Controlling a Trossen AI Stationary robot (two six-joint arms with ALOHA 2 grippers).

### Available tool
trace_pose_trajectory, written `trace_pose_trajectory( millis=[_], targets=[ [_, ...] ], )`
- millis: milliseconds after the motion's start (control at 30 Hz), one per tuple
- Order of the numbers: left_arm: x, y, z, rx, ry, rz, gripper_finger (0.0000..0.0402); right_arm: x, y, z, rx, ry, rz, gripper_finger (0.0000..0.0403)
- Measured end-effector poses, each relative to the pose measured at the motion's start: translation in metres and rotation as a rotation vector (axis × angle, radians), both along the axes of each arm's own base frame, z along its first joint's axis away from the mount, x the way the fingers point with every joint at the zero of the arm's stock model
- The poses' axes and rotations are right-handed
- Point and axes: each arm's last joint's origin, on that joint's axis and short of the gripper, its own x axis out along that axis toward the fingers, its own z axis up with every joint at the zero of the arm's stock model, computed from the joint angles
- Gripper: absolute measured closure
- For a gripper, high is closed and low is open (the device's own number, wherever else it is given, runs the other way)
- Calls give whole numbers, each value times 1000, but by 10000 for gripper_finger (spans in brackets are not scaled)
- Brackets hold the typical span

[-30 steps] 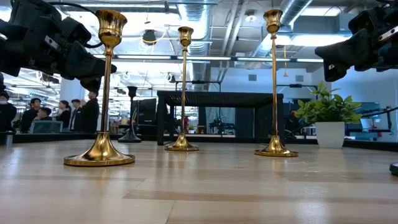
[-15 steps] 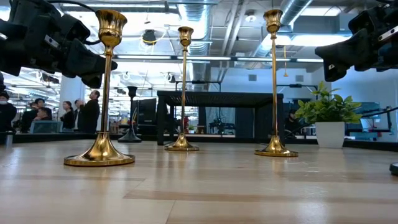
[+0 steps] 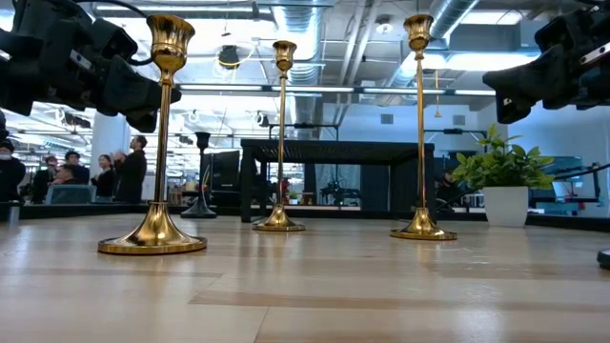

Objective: Pick & Place candle stick holders
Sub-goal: Put the middle right gold candle holder on the shelf

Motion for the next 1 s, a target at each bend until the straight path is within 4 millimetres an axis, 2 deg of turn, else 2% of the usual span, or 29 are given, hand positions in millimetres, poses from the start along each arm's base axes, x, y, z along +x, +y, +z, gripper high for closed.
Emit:
trace_pose_trajectory(
  millis=[333,600,867,1000],
  targets=[
    [0,1,1,-2,-7,42,389,10,-1,-8,66,151,-14,403],
    [0,1,1,-2,-8,42,389,20,-1,-2,69,156,8,403],
    [0,1,1,-2,-8,42,389,31,10,-1,61,138,100,403],
    [0,1,1,-2,-8,42,389,37,13,1,57,106,101,386]
  ],
)
